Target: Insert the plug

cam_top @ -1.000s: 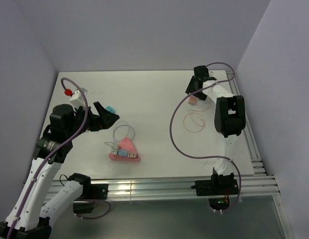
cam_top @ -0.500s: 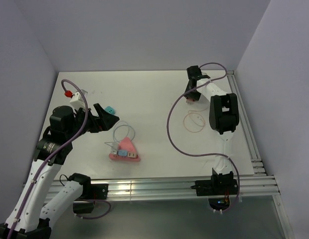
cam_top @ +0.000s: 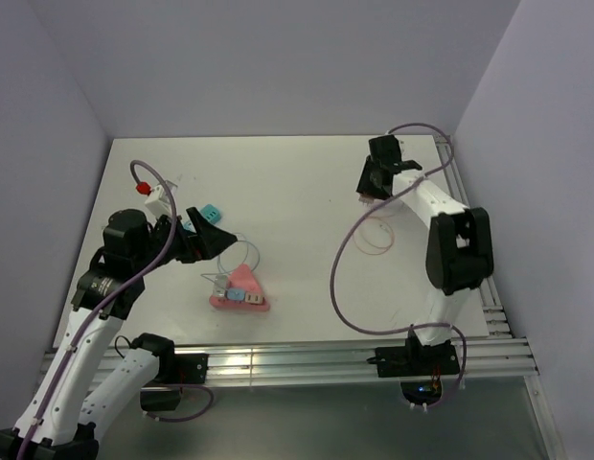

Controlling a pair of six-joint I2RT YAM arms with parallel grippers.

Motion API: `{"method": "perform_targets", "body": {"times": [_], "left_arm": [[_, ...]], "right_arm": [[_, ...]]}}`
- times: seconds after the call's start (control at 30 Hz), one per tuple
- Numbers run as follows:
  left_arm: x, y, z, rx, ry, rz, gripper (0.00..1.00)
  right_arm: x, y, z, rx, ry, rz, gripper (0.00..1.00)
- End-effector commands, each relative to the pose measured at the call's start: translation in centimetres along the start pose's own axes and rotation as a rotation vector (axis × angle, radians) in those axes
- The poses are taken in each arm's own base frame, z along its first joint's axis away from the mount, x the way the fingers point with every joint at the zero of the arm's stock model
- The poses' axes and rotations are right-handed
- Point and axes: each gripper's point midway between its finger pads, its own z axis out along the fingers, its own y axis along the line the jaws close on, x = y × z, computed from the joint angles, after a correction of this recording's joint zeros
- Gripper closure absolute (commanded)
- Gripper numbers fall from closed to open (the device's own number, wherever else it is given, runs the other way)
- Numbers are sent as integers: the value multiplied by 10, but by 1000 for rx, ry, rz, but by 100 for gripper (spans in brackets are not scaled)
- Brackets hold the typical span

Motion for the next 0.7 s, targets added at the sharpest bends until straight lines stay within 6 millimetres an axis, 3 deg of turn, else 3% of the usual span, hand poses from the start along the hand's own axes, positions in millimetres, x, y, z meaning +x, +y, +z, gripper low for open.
{"method": "perform_targets", "body": {"times": [0.0, 0.03, 0.07, 0.1, 0.13, 0.17, 0.2, 0.23, 0.27, 0.3, 0.33, 0.37, 0.4, 0.53, 0.67], "left_arm": [[6, -22, 1, 145, 14, -37, 6], [12, -28, 0, 191, 40, -43, 8], [15, -30, 2, 211, 53, -53, 9], [19, -30, 5, 227, 59, -74, 10], [22, -31, 5, 241, 72, -82, 12], [26, -31, 6, 252, 91, -90, 12], [30, -30, 9, 251, 107, -102, 12], [32, -33, 10, 267, 115, -97, 12], [35, -35, 12, 276, 130, -103, 12], [37, -36, 14, 284, 139, -104, 12], [41, -45, 14, 315, 152, -92, 11], [44, -47, 16, 323, 166, -98, 11], [43, -53, 16, 333, 170, -96, 10], [54, -76, 17, 382, 233, -75, 9], [60, -87, 20, 403, 288, -126, 9]], "right_arm": [[-47, 27, -89, -175, -262, -27, 100], [-46, 27, -101, -195, -294, -28, 100], [-25, 25, -104, -202, -278, -47, 100], [-28, 26, -134, -254, -343, -49, 100], [-23, 26, -146, -280, -371, -51, 100], [2, 23, -145, -290, -347, -69, 100], [3, 23, -174, -353, -405, -57, 100], [12, 28, -186, -418, -420, -59, 100], [38, 26, -183, -452, -388, -73, 100], [40, 25, -207, -519, -446, -61, 100], [53, 34, -220, -612, -441, -85, 100], [68, 31, -219, -637, -428, -95, 100], [73, 33, -240, -700, -464, -108, 100], [116, 47, -276, -894, -423, -240, 100], [154, 58, -312, -1074, -407, -418, 100]]}}
